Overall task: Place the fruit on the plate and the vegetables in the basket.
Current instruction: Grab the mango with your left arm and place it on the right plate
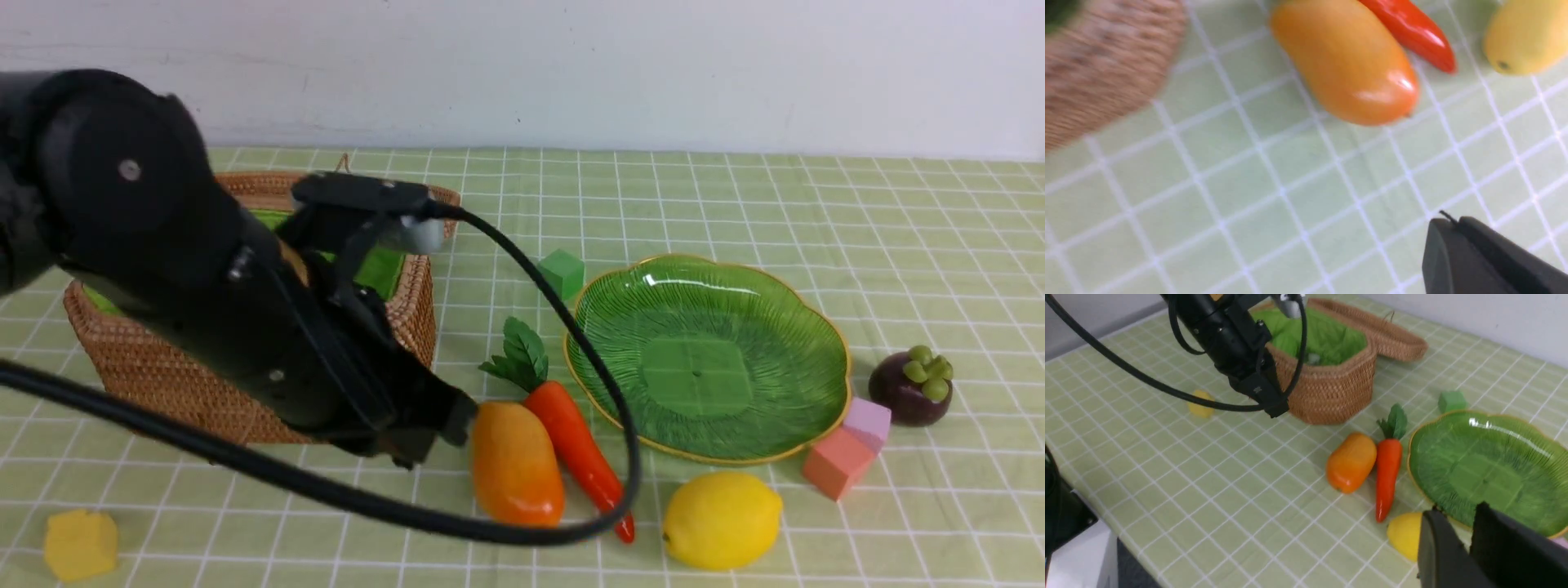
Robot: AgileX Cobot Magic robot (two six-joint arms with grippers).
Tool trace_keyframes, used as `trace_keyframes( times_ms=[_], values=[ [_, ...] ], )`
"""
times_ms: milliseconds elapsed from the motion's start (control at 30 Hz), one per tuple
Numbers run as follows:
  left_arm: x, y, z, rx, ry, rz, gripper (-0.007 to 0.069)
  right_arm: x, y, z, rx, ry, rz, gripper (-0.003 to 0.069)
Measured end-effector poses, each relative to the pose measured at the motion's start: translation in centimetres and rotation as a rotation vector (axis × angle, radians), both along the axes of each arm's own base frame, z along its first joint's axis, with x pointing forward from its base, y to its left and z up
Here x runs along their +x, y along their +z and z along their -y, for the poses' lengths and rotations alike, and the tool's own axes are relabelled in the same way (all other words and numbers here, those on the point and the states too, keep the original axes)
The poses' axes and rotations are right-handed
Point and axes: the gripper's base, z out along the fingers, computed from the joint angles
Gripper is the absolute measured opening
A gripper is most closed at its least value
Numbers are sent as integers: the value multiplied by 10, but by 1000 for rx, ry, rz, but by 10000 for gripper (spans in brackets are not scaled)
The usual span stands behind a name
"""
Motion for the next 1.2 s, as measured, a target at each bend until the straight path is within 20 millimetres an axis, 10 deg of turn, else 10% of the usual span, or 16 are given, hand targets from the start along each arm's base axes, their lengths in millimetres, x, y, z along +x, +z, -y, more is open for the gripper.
trace_keyframes(
  times_ms=[200,600,1200],
  values=[
    [-15,-23,48,39,-106,-13,56,-5,-8,0,-51,32,-82,141],
    [30,-69,81,107,110,43,604,-5,-8,0,-57,31,-78,148],
    [55,-119,91,200,174,81,616,-5,-8,0,-68,38,-67,150]
  ],
)
